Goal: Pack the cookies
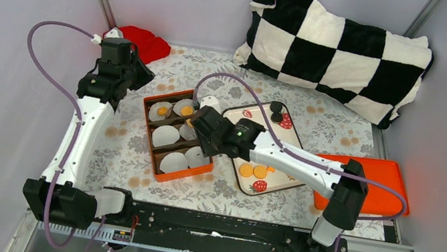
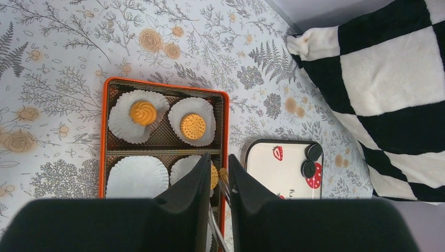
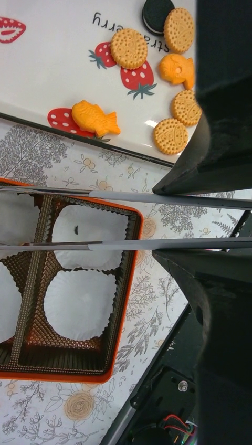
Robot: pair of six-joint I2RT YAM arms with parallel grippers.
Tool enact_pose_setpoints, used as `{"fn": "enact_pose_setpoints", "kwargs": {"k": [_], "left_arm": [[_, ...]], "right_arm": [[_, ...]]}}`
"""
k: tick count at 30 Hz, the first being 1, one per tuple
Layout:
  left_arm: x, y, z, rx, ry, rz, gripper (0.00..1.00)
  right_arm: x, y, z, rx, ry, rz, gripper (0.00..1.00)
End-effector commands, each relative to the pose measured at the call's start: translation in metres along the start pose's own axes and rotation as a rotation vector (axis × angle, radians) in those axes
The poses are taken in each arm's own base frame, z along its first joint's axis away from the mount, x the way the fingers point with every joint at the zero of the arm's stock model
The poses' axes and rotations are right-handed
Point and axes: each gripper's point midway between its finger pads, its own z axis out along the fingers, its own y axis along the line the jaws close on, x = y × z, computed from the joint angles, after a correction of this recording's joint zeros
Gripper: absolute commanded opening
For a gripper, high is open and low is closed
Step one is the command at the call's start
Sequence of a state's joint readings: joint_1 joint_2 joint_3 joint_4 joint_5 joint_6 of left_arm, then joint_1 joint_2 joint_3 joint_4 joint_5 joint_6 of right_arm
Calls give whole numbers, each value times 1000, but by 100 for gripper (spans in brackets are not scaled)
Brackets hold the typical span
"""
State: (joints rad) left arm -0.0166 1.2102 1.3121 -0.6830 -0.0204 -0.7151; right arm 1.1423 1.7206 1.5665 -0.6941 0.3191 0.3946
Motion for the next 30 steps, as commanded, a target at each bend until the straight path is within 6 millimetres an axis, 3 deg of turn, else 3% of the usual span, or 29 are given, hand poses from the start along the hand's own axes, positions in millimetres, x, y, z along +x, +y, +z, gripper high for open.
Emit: {"fn": "enact_pose_setpoints", "kwargs": {"k": [1, 4, 5, 11, 15, 19, 25, 27, 30], "left_arm": [[-8, 2, -4, -5, -22, 29, 23], [-9, 0, -6, 5, -21, 38, 24], [-9, -1, -6, 7, -18, 40, 25], [-8, -2, -6, 16, -12, 52, 25], [-8, -1, -8, 19, -16, 59, 26], [-6, -5, -9, 40, -4, 63, 26], [-8, -9, -12, 60, -10, 63, 26], [-7, -10, -11, 63, -9, 59, 26], [-6, -11, -11, 70, -4, 55, 26]], "right_arm": [[-27, 15, -9, -52, -65, -3, 16], [-26, 16, -9, -61, -64, -1, 41], [-26, 16, -8, -62, -64, 0, 45], [-28, 16, -9, -62, -71, 0, 46], [-28, 13, -10, -49, -73, 0, 58], [-28, 10, -11, -36, -74, 0, 55], [-42, -14, -40, 34, -165, 23, 55], [-39, -18, -43, 43, -165, 12, 59], [-25, -13, -33, 21, -115, 2, 62]]}}
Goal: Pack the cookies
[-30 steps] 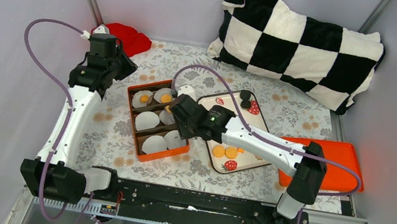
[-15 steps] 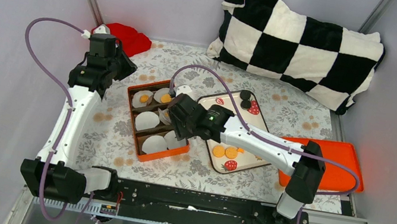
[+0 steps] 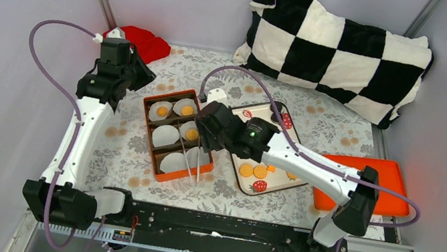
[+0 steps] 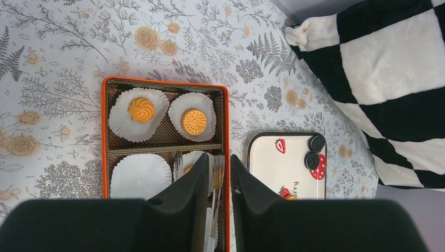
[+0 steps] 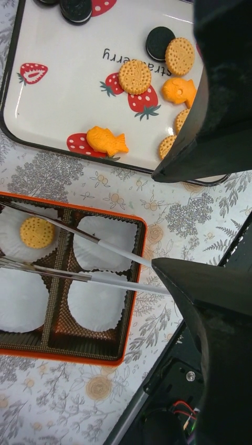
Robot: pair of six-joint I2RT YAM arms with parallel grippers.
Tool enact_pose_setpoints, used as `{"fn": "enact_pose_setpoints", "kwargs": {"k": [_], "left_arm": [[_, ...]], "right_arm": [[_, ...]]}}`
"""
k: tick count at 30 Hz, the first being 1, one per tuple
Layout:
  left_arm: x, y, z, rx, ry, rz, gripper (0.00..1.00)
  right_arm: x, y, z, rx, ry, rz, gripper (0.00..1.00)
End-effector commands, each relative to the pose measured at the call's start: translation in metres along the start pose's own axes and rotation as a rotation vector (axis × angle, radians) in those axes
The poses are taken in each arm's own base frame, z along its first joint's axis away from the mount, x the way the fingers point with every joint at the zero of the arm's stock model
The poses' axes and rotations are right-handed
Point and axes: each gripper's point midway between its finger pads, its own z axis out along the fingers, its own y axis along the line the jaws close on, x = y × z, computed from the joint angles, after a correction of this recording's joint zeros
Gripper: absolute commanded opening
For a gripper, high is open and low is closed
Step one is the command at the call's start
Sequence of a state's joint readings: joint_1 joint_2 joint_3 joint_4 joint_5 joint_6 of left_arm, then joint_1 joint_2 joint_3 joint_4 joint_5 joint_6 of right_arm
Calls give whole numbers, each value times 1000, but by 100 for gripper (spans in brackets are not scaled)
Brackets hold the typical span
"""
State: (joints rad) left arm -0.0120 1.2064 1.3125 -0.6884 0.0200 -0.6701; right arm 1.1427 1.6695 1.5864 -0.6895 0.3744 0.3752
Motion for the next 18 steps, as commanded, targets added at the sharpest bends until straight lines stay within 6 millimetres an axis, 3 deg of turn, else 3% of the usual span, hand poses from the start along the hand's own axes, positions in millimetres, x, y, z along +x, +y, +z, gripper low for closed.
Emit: {"fn": "enact_pose_setpoints", "kwargs": {"k": [1, 8, 18], "left_arm": [[-9, -9, -8, 43, -27, 13, 26], [-7, -5, -11, 37, -32, 18, 26], [-8, -3, -18, 32, -46, 33, 26]], "right_arm": [[2, 2, -8, -23, -1, -7, 62], [38, 57, 25, -114, 127, -82, 64], [66, 71, 62, -104, 215, -105, 69]]}}
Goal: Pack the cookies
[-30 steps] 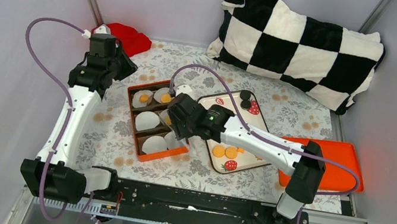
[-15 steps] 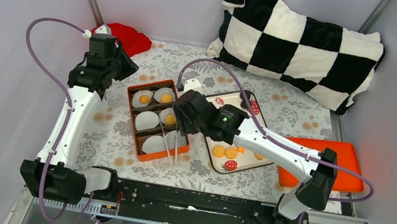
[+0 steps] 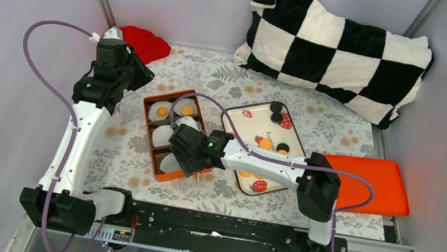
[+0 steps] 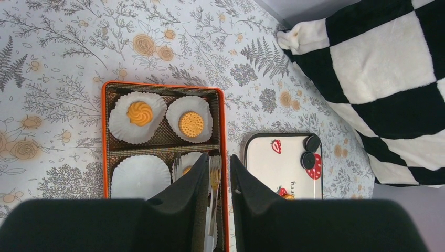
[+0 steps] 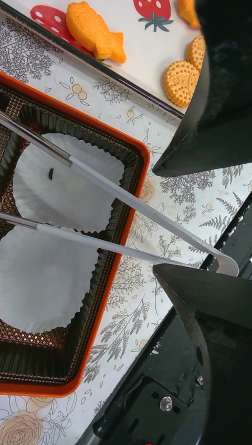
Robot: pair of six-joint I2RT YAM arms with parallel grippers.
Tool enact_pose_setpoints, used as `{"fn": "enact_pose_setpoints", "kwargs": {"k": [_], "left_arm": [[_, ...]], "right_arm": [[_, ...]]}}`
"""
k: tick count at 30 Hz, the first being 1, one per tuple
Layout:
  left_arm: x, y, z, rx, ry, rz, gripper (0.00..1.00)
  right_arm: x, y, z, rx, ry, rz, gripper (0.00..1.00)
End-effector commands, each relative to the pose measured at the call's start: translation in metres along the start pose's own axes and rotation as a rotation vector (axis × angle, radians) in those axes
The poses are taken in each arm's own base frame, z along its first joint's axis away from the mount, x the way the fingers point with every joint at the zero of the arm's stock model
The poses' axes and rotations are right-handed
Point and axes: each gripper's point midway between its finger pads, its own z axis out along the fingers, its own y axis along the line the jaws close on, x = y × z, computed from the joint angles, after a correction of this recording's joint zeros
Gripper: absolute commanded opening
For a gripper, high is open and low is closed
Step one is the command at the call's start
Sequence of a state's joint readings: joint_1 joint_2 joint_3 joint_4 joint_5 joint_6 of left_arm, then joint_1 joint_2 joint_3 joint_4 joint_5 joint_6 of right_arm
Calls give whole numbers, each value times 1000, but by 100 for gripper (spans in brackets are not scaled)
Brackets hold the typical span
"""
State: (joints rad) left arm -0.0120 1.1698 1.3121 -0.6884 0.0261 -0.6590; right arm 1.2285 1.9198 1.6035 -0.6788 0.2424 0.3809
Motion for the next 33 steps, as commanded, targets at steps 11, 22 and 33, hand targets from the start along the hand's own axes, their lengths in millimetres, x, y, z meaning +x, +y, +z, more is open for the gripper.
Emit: {"fn": "enact_pose_setpoints", "kwargs": {"k": [11, 22, 33], "left_arm": [[-1, 6, -3, -9, -17, 33, 26], [6, 8, 4, -2, 4, 38, 26], [11, 9, 6, 11, 14, 41, 26]], "right_arm": [[-22, 10, 29, 35, -29, 41, 69], [-35, -11, 39, 82, -53, 105, 67], [-47, -8, 40, 84, -63, 121, 67]]}}
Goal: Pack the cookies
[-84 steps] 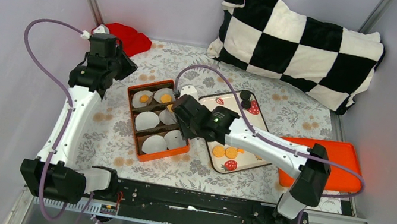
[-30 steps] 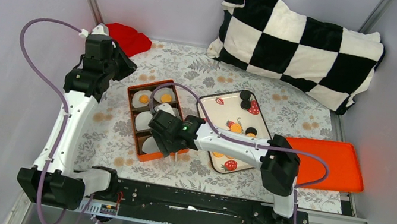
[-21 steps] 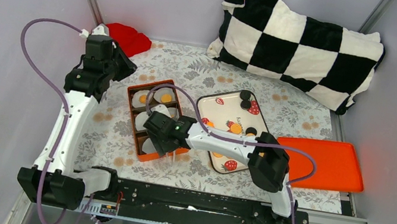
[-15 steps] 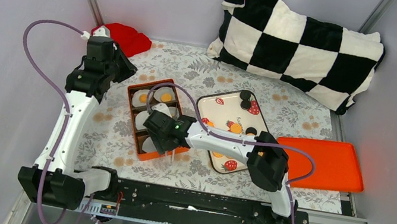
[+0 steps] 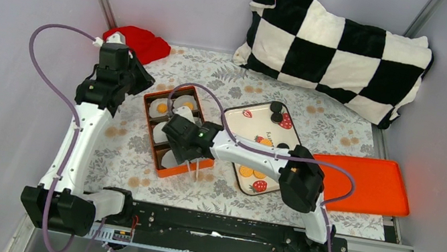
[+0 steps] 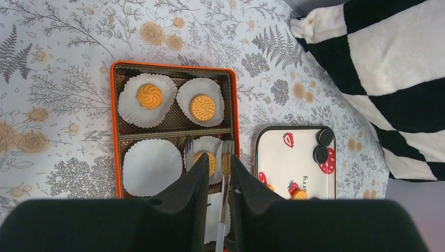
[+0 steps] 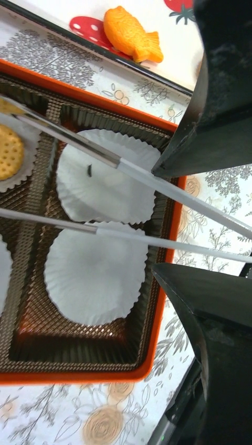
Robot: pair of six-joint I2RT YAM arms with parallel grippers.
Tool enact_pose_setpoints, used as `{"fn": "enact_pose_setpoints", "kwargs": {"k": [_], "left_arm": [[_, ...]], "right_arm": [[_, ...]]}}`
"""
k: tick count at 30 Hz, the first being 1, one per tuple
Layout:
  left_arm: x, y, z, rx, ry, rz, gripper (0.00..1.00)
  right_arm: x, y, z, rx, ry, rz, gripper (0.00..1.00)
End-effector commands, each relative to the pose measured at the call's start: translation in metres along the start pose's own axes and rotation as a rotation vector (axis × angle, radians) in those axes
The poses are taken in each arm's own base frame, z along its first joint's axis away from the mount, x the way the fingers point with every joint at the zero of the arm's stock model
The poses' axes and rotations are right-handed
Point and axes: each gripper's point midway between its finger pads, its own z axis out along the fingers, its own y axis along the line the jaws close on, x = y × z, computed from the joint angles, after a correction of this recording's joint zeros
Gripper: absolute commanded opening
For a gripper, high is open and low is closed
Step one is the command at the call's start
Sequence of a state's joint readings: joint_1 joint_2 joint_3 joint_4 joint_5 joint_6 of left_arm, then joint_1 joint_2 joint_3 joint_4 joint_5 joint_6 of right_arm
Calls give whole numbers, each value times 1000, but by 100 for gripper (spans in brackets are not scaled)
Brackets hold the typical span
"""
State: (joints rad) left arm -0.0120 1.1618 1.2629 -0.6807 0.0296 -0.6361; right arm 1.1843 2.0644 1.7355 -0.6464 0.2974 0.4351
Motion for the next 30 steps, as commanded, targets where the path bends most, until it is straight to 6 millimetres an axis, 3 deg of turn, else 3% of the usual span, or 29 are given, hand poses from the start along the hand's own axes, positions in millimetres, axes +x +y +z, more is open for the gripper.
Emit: {"fn": "enact_pose_setpoints", "kwargs": {"k": [1, 9, 17, 26, 30], "left_arm": [[-1, -1, 2, 28, -10, 19, 26], [2, 0, 3, 27, -1, 28, 26], [1, -1, 3, 33, -5, 27, 26], [4, -1, 5, 40, 4, 29, 26], [4, -1, 5, 44, 7, 29, 26]], "right_arm": [[-12, 2, 8, 25, -7, 21, 68], [12, 0, 26, 44, 66, 15, 66], [11, 0, 31, 54, 60, 16, 63], [33, -1, 41, 58, 133, 10, 64], [26, -7, 34, 80, 117, 6, 61]]}}
